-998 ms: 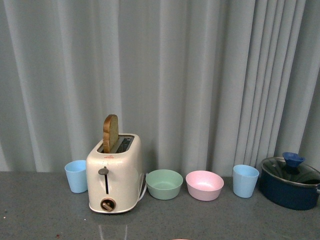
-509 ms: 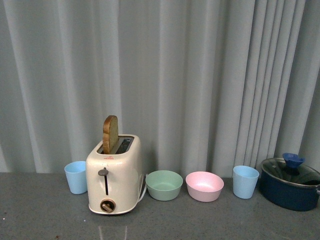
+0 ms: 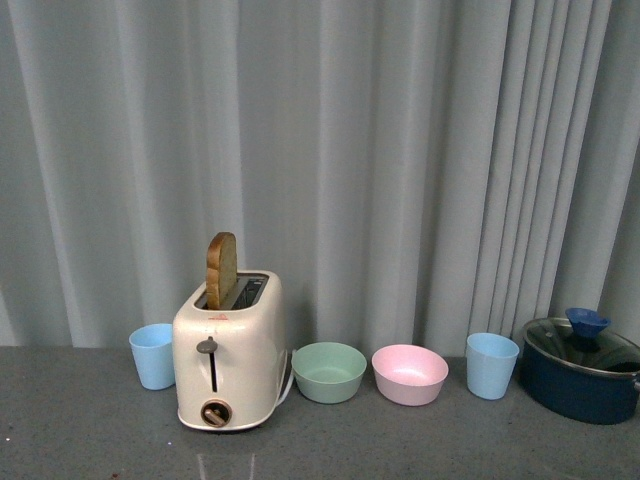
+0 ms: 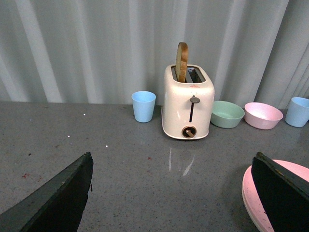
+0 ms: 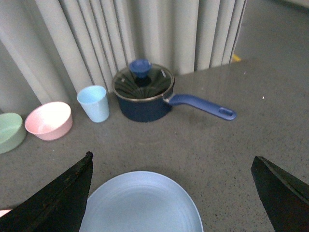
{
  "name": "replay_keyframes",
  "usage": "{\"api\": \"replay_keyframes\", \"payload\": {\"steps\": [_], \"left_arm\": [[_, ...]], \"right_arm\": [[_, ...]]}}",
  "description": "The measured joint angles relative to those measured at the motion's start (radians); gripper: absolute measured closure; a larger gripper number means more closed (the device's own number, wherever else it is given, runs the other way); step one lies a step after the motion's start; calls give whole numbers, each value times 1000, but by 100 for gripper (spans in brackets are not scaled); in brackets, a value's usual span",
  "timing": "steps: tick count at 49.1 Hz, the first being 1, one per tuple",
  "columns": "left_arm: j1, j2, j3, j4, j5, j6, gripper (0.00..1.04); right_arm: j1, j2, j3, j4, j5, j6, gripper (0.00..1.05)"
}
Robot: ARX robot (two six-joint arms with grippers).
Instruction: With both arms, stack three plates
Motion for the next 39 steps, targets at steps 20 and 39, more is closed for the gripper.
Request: {"api": "replay_keyframes", "payload": {"steps": [20,39], "left_arm": [[0,0,0,0,0,0,7],[0,0,0,0,0,0,7]], "right_arm": [[-184,717,427,-213,-209,-134,7],[-199,910,369,-165,-262,-345,7]]}}
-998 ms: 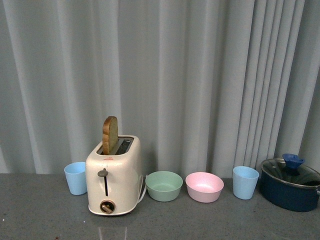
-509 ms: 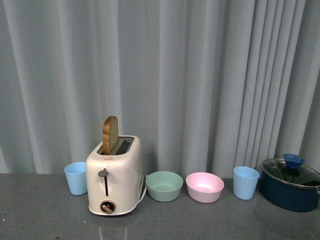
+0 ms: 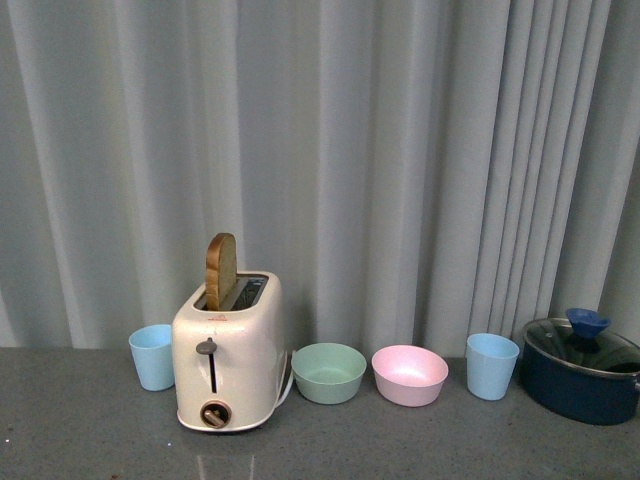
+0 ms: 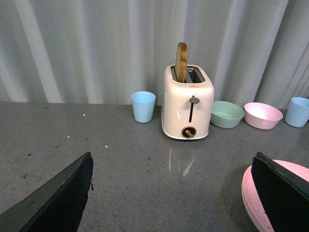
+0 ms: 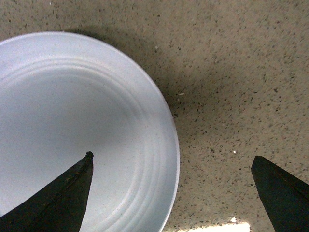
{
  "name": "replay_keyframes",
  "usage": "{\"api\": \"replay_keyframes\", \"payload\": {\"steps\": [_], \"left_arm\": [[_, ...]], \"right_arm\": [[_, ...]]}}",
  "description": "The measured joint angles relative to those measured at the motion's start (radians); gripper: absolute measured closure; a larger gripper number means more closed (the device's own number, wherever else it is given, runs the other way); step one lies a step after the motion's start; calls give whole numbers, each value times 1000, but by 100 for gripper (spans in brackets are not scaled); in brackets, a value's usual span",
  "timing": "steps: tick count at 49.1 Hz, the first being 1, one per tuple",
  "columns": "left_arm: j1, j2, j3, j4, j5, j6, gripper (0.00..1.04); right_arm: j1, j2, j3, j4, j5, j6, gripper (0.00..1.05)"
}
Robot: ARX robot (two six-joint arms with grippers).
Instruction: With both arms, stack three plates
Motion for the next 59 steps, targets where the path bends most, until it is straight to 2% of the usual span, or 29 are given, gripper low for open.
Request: {"api": "replay_keyframes", "payload": {"steps": [20,41,46,55,59], "left_arm": [[0,0,0,0,0,0,7],[0,0,0,0,0,0,7],[0,0,0,0,0,0,7],[0,0,0,0,0,0,7],[0,0,0,0,0,0,7]], "right_arm": [[-3,123,-30,66,-41,9,7],[-41,193,-30,105,-26,12,9],[-50,208,-32,122,-25,12,28],[-52,219,-40,140,-25,13,52],[-52,220,-43,142,-26,16,67]]}}
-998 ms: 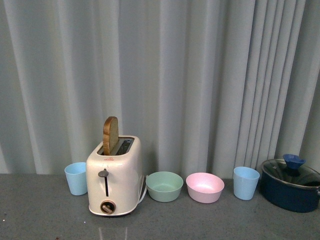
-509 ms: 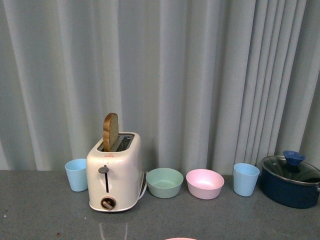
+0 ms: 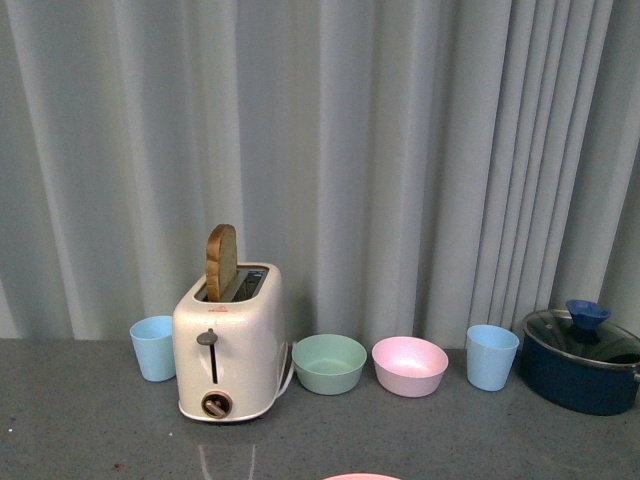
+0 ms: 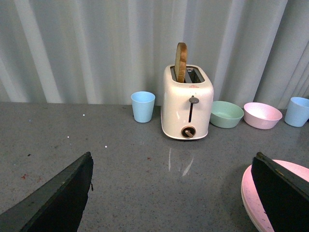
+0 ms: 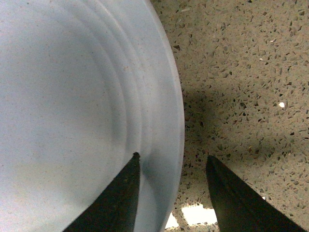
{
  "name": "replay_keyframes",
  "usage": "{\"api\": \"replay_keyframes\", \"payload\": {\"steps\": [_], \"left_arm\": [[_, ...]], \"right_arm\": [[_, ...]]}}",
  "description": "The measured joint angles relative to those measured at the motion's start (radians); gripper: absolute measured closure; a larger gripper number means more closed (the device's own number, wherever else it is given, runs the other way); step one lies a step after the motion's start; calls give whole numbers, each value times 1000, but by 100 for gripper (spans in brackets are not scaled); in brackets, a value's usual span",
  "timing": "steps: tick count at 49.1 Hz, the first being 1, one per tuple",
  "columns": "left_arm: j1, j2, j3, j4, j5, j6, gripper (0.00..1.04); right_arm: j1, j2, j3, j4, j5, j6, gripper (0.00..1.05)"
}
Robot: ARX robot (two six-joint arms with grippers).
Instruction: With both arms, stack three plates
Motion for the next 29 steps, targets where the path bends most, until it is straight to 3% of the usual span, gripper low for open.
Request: {"api": "replay_keyframes", "payload": {"steps": [13,29], "left_arm": [[0,0,0,0,0,0,7],[0,0,0,0,0,0,7]], "right_arm": [[-10,-14,-4,5,-29,29,100],[-33,-101,-5,-55,-41,29,101]]}}
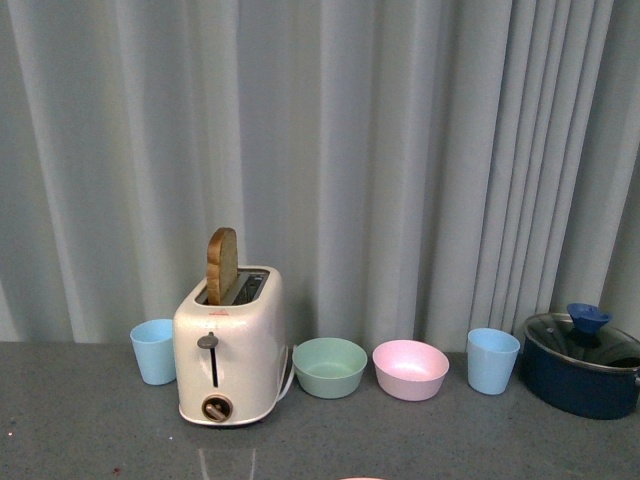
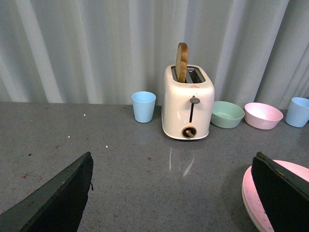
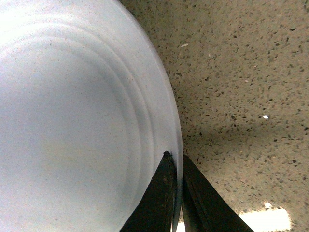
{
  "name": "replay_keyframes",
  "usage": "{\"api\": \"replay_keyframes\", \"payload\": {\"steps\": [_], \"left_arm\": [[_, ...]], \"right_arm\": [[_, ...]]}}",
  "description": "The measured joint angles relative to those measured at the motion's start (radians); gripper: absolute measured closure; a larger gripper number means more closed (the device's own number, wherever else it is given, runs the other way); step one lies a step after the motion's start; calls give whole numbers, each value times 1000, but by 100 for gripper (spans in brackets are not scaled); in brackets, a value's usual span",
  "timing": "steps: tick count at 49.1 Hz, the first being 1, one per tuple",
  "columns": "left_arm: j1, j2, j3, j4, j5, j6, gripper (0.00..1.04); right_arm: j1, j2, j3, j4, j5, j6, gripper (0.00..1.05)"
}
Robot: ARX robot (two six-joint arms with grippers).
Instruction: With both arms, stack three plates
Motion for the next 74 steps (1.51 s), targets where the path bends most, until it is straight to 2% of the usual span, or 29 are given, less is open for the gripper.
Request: {"api": "replay_keyframes", "payload": {"steps": [18,25,31,43,48,57,74], "left_arm": [[0,0,0,0,0,0,7],[0,0,0,0,0,0,7],[0,0,0,0,0,0,7],[0,0,0,0,0,0,7],[0,0,0,0,0,0,7],[0,0,0,0,0,0,7],[0,0,0,0,0,0,7]], "right_arm": [[18,-322,73,-137,-28,-11,102],[124,-471,90,-138,-46,27,102],[285,-518,56,-90,-45,80,102],[562,-408,-26,53,-18,219,102],[634,-330,-40,109,-13,285,102],[653,-259,-53,158,-19,362,102],[621,-168,-72,220,-39,441,102]]}}
